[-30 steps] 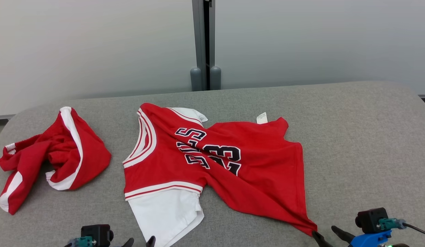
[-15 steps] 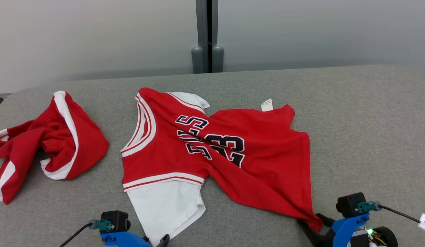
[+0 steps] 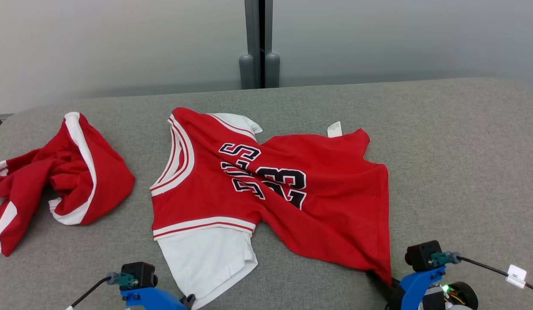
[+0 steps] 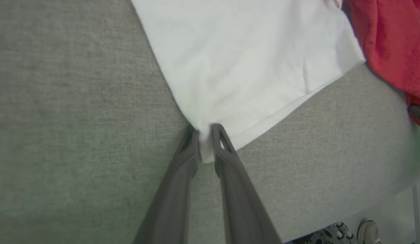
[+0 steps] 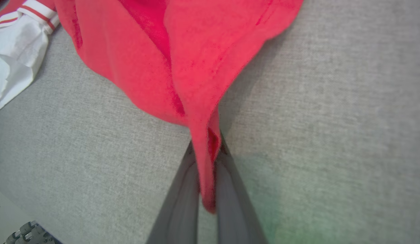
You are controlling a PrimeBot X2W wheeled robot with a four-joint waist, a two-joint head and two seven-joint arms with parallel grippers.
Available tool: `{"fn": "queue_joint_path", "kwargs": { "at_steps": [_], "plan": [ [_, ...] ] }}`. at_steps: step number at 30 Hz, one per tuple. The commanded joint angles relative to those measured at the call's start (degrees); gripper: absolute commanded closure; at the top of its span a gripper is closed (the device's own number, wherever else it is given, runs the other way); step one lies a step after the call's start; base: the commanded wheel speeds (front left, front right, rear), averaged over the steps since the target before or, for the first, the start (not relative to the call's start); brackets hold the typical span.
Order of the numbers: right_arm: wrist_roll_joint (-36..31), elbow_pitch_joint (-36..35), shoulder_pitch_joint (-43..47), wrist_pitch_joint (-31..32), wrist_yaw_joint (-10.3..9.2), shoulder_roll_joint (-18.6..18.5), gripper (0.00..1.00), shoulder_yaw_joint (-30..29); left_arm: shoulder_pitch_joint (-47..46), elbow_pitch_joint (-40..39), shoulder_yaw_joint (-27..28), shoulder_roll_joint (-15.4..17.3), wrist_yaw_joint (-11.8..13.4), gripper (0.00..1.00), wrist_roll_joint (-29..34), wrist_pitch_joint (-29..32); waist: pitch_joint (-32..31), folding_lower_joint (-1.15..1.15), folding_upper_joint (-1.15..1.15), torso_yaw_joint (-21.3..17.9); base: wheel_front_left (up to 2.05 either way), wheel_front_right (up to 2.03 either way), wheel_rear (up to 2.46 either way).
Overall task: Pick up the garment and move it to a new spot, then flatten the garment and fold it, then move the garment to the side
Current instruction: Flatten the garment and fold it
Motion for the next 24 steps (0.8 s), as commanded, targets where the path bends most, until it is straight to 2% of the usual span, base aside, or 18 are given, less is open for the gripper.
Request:
{"fn": "queue_joint_path", "kwargs": {
  "at_steps": [1, 9, 13, 15, 20, 24],
  "plan": [
    [0.6, 1.1, 0.2, -0.3, 0.24, 0.9, 1.00, 1.8, 0.0, 1.2, -0.4, -0.1, -0.3, 1.00, -0.1, -0.1, -0.3, 0.00, 0.00, -0.1, 0.00, 0.00, 0.00],
    [5.7, -1.9, -0.1, -6.9, 0.22, -1.9, 1.00, 4.7, 1.0, -3.0, 3.3, 0.6, -1.8, 1.00, -2.7, -5.6, -2.6, 0.00, 0.00, 0.2, 0.00, 0.00, 0.00],
    [10.1, -7.8, 0.9, -8.9, 0.22, -4.7, 1.00, 5.0, 2.0, -7.9, 5.4, 2.1, -2.0, 1.00, -2.9, -8.3, -3.6, 0.00, 0.00, 0.2, 0.00, 0.00, 0.00],
    [11.6, -10.9, 0.7, -9.9, 0.22, -6.3, 1.00, 4.7, 1.6, -10.7, 5.8, 2.7, -2.9, 1.00, -3.1, -9.6, -3.7, 0.00, 0.00, 0.1, 0.00, 0.00, 0.00],
    [15.5, -16.7, -3.5, -9.5, 0.21, -9.2, 1.00, 4.6, -3.6, -14.3, 8.1, 5.6, -3.8, 1.00, -2.3, -11.8, -1.3, 0.00, 0.00, -0.4, 0.00, 0.00, 0.00],
    [18.2, -19.5, -10.6, -7.7, 0.22, -10.8, 1.00, 4.9, -12.9, -13.1, 9.1, 8.2, -4.6, 1.00, -1.7, -12.4, 3.9, 0.00, 0.00, -0.3, 0.00, 0.00, 0.00]
  ]
}}
